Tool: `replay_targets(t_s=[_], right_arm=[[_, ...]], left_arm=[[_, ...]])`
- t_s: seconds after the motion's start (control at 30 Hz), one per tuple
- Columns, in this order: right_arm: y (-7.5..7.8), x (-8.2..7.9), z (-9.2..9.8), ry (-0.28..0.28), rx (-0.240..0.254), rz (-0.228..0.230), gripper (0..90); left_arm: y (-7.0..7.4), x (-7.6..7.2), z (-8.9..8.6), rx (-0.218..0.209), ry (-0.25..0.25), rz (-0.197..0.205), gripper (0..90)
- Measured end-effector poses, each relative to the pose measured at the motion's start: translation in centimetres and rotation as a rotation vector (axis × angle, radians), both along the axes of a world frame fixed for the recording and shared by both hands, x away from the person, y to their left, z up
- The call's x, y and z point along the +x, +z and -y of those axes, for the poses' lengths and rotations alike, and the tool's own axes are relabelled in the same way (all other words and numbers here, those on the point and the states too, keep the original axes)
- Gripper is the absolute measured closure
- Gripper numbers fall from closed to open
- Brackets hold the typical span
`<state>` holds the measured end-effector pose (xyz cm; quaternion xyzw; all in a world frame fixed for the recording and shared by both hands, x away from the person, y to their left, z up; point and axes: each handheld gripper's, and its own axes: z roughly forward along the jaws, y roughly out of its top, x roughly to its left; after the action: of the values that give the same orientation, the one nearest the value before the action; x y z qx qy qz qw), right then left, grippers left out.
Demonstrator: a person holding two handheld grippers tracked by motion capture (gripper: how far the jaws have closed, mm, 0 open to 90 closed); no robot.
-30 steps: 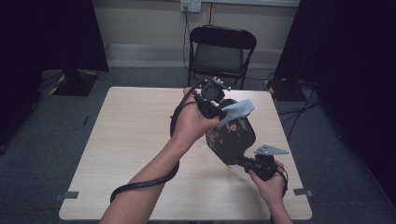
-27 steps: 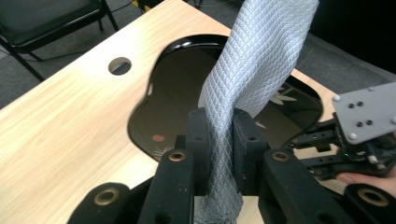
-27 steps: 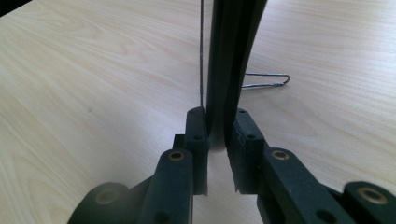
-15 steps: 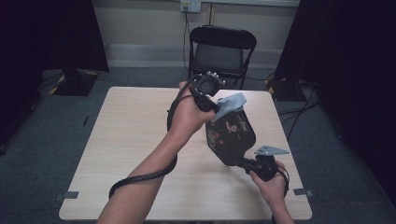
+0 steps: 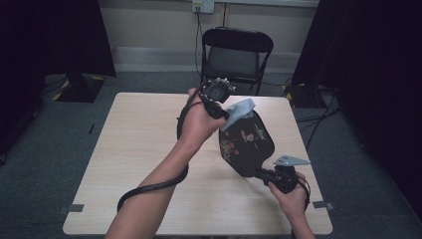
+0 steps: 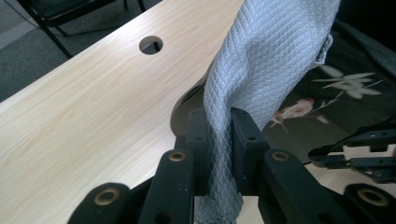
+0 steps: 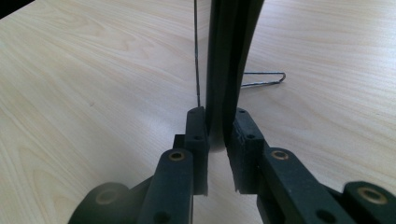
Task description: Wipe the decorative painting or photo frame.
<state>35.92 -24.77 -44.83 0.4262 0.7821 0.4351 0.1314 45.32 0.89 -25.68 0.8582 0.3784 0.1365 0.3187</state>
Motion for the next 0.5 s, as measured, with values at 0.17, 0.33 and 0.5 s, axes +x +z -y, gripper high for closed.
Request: replay_targets(t_s=[0.17, 0.33, 0.5], right_arm=[[0.0, 0.0, 0.1, -0.003, 0.001, 0.0, 79.2], [-0.1, 0.0, 0.3, -0.007, 0.002, -0.002, 79.2], [-0.1, 0.0, 0.3, -0.009, 0.001, -0.001, 79.0]], left_arm=[[-0.5, 0.2, -0.2, 0.014, 0.009, -0.006, 79.3], [-1.0, 0.4, -0.4, 0.021, 0.011, -0.016, 79.3], [-1.6, 0.5, -0.5, 0.034, 0.017, -0.024, 79.3]])
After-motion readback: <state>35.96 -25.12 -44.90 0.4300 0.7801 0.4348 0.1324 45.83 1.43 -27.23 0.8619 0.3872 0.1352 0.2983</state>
